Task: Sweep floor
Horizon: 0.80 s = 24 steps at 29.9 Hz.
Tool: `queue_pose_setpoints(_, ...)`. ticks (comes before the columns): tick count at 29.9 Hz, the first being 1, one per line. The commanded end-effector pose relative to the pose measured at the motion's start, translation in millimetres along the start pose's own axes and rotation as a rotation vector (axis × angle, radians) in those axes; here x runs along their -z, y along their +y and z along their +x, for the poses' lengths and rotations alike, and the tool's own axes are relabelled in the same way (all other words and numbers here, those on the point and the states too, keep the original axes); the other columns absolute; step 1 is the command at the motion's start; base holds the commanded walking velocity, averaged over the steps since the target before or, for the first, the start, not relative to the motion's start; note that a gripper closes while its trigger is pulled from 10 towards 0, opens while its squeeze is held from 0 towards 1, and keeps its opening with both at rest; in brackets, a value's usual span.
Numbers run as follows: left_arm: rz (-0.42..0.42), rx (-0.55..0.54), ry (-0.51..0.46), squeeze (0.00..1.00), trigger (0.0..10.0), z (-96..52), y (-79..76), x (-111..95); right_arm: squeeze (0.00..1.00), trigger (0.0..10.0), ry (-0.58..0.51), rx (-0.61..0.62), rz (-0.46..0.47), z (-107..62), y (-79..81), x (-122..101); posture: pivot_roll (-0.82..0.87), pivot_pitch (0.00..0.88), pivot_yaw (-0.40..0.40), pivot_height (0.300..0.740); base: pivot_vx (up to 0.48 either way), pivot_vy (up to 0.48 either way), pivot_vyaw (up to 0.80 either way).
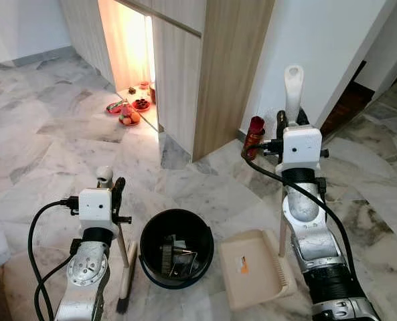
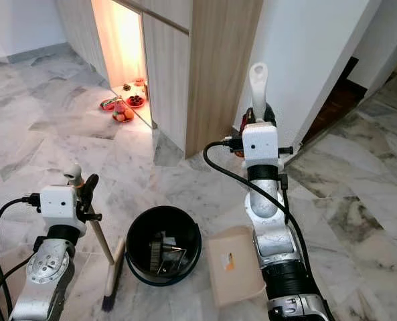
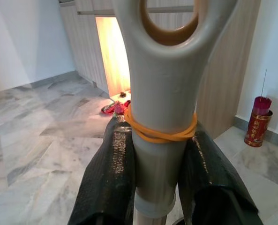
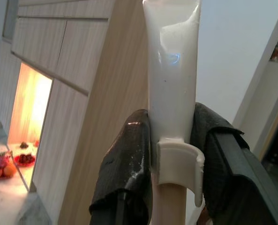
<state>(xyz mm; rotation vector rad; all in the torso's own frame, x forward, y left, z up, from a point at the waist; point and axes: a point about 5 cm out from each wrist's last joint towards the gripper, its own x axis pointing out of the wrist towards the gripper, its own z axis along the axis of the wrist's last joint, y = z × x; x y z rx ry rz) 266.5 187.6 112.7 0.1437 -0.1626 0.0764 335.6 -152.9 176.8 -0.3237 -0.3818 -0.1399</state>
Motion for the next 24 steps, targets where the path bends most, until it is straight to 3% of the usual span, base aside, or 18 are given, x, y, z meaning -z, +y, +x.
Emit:
queue_pose_setpoints(1,0.013,0.001,-0.048,0.0,10.0,-0.3,0.9,-9,0.0,10.0,-0.005,0.005,-0.023,-0.9,-4.7,4,0.12,0.049,-0.09,0.74,0.0,0.0,0.0)
queue_pose_setpoints(13,-0.02,-0.012,-0.021,0.0,10.0,-4.5,0.1,-4,0.0,10.0,0.081,-0.027,-0.048,-10.7,-2.3,31,0.11,0.063,-0.096,0.74,0.0,0.0,0.0)
queue_pose_setpoints(24,-0.02,-0.012,0.002,0.0,10.0,-5.8,1.6,-1,0.0,10.0,0.186,-0.001,0.053,-18.5,-0.8,51,0.12,0.076,-0.095,0.74,0.0,0.0,0.0)
